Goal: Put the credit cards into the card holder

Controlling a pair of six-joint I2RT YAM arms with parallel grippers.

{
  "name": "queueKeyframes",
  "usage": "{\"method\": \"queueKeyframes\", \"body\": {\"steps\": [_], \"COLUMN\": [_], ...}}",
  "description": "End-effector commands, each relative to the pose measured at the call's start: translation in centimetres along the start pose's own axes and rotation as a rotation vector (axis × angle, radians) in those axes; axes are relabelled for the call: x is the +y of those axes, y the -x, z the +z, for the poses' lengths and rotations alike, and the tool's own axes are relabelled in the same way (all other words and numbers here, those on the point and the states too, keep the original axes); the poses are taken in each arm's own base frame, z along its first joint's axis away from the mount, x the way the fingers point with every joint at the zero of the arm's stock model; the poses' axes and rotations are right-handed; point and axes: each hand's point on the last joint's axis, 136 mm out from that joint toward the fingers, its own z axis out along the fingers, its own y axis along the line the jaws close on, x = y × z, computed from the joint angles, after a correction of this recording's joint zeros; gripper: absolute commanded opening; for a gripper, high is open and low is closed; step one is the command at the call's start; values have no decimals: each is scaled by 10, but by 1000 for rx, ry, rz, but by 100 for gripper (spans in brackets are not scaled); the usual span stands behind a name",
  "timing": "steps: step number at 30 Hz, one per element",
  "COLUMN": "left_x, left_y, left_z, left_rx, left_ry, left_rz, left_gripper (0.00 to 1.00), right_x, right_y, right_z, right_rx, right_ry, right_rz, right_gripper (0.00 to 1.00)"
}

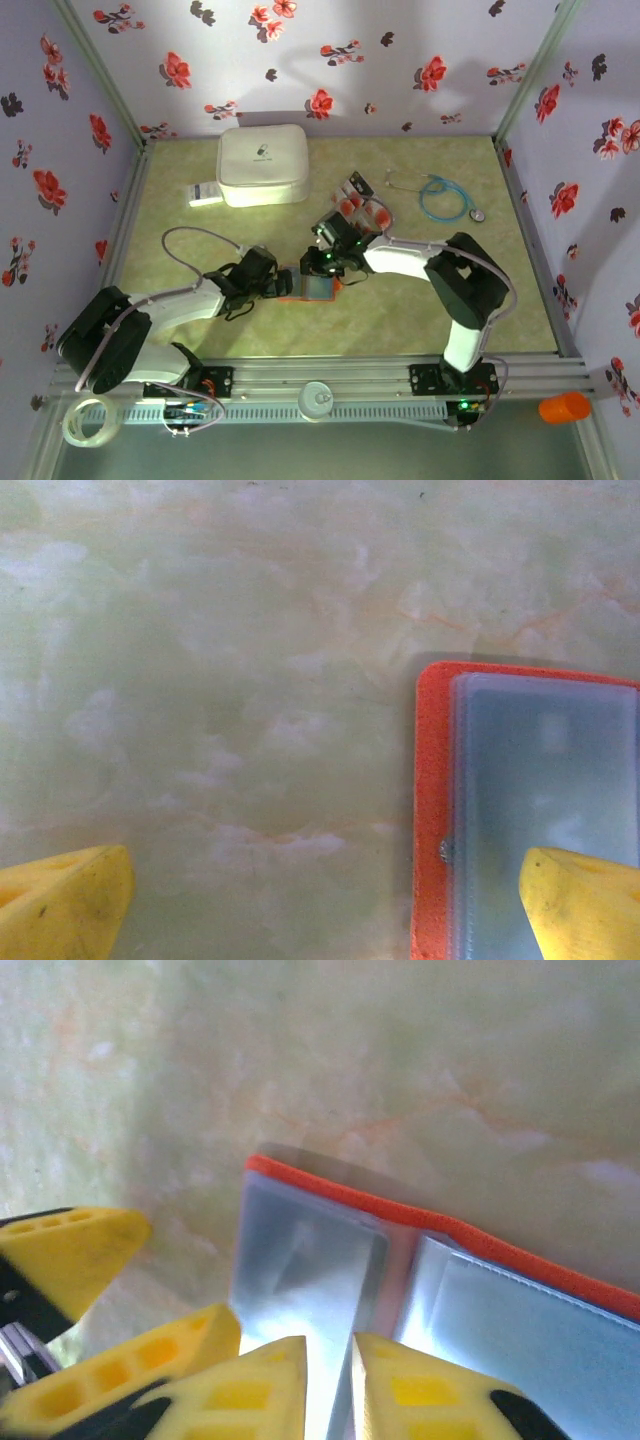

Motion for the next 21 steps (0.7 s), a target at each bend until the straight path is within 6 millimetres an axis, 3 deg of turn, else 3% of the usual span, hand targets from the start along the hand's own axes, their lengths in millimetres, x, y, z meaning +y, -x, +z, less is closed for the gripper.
{"method": "queueKeyframes", "body": {"steps": [1, 7, 11, 15, 21], "left_x": [15, 21, 22, 23, 24], "left_y": [-17, -18, -18, -19, -20], "left_z": [3, 1, 0, 1, 1], "left_rx": [48, 40, 39, 37, 36], "left_ry": [69, 94, 99, 99, 98], "left_rz": [-10, -15, -10, -10, -10], "left_gripper": [100, 100, 100, 100, 100], "right_x": [0, -33, -61, -81, -97], "right_y": [23, 49, 59, 67, 75], "right_z": [-40, -90, -111, -121, -119], "right_rx": [-61, -116, -100, -77, -22], "right_ry": [-78, -306, -493, -635, -737], "right_rz": [-71, -166, -230, -272, -306], "right_gripper": [28, 35, 36, 37, 34]}}
